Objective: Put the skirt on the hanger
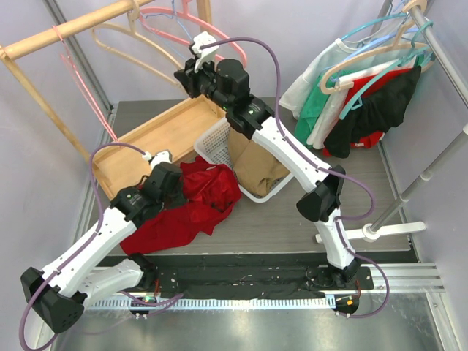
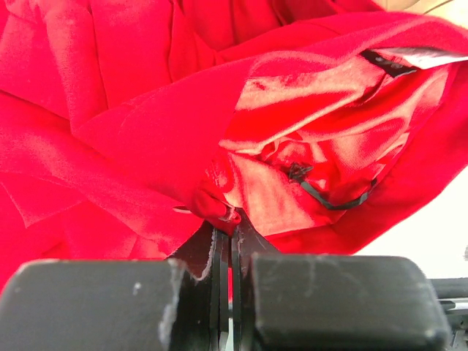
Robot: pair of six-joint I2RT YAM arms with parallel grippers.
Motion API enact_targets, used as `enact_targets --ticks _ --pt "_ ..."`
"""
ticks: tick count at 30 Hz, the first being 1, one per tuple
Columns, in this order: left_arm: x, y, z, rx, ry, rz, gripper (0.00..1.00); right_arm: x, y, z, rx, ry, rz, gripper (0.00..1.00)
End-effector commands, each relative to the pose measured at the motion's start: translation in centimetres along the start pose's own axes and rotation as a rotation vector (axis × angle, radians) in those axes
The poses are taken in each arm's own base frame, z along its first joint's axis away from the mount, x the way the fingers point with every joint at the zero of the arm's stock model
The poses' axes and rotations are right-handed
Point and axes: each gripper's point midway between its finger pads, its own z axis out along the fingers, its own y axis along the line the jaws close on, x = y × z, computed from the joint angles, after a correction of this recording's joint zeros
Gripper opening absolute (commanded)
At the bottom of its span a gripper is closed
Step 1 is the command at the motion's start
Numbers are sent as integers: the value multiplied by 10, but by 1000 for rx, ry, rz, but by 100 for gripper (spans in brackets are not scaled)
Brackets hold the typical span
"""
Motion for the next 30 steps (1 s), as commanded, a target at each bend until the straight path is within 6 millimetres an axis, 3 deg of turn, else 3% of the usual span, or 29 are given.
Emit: enact_targets --ticks 1,4,8,9,11,12,13,15,16,19,22,23,25,26,28,29,30 --pt "-24 -8 -9 28 -77 -8 0 -99 -3 -30 47 -241 2 1" --pt "-24 -8 -10 30 -78 -6 0 -117 -3 -37 47 -290 2 1" --pt "-24 -8 -11 31 -81 -6 0 -121 -2 -43 38 -281 1 1" --pt "-25 -7 -11 29 -85 -9 0 -111 -1 -41 36 -257 0 1" --pt "-27 -7 -11 27 -91 -12 0 -124 0 -55 34 -273 0 1" --pt "-28 -6 -11 23 -92 -13 0 -114 1 -56 27 -249 -2 1" --pt "-30 -7 -12 26 -98 -16 0 -125 0 -66 30 -264 -4 1" --pt "-32 -6 -11 21 -102 -19 0 -118 1 -73 29 -234 -5 1" --pt "-35 -6 -13 21 -107 -21 0 -130 7 -85 -6 -248 -13 1" --pt "-40 -7 -16 29 -113 -28 0 -110 8 -100 -12 -164 -19 1" --pt "-46 -7 -19 36 -115 -28 0 -87 8 -138 -5 -58 -24 1" --pt "-50 -8 -21 40 -122 -30 0 -76 7 -166 0 -9 -18 1" --pt "-51 -9 -22 49 -110 -26 0 -61 8 -194 4 43 7 1" --pt "-54 -9 -24 50 -111 -27 0 -50 8 -225 12 87 27 1" --pt "-53 -9 -25 52 -98 -14 0 -42 10 -256 19 130 70 1" --pt "-53 -8 -25 48 -95 -8 0 -19 11 -273 23 206 82 1" --pt "-52 -6 -25 42 -93 6 0 -34 12 -300 21 167 94 1"
